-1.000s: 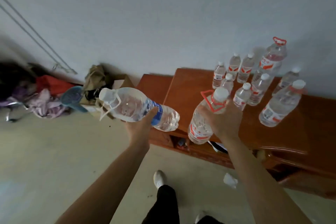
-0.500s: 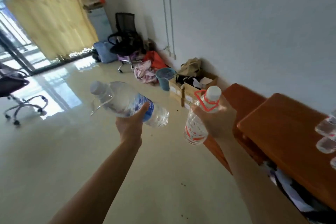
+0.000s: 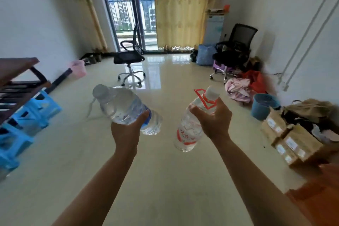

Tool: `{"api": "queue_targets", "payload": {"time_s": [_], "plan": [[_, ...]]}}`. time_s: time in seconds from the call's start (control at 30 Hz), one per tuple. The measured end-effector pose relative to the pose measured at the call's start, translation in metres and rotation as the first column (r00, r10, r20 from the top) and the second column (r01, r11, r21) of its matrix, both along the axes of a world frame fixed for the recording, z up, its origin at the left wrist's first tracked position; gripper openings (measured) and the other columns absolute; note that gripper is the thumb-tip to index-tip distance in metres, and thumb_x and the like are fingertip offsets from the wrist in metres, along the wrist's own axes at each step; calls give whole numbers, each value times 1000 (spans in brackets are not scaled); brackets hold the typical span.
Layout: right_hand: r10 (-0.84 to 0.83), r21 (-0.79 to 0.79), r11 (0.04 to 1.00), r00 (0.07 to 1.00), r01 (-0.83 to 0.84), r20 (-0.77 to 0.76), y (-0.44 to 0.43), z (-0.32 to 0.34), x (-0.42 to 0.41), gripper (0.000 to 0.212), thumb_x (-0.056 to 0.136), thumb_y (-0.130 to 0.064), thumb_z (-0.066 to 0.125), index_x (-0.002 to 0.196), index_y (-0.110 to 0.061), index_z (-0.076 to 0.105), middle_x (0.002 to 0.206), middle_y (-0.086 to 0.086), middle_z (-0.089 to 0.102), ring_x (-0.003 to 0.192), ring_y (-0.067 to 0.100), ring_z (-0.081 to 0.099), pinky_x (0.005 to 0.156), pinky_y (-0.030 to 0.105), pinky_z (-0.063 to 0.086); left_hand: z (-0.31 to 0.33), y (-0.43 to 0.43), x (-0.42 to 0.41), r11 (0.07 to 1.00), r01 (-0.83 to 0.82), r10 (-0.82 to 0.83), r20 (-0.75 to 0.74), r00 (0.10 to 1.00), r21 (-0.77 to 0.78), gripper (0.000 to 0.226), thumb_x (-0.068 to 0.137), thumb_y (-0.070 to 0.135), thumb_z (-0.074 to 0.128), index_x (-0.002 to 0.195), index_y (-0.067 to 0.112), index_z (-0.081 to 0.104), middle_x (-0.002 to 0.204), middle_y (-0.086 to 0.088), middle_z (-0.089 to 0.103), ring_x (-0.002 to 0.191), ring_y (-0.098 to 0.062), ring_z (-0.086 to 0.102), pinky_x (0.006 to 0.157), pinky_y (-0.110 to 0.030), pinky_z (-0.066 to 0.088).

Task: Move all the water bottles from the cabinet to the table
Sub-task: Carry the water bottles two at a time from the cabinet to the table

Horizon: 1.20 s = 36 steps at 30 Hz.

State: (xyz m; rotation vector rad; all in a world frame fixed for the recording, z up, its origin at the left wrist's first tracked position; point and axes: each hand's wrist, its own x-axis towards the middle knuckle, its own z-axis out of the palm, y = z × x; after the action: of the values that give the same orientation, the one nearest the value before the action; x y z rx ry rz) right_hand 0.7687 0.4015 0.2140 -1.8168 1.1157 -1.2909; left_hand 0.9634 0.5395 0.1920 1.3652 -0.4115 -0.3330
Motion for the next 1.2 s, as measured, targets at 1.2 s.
{"api": "queue_targets", "payload": {"time_s": [1.2], "plan": [[827,299,562,527,-771,-195,28,-96,976,46,48,-67,70,85,-40,66,72,-23,67,73,-3,64,70,25,46,-103,134,774,405,-865,914,-131,383,297,67,40,59,92,98,35,67,99,16,72,94,-4,68,94,-41,55]]}}
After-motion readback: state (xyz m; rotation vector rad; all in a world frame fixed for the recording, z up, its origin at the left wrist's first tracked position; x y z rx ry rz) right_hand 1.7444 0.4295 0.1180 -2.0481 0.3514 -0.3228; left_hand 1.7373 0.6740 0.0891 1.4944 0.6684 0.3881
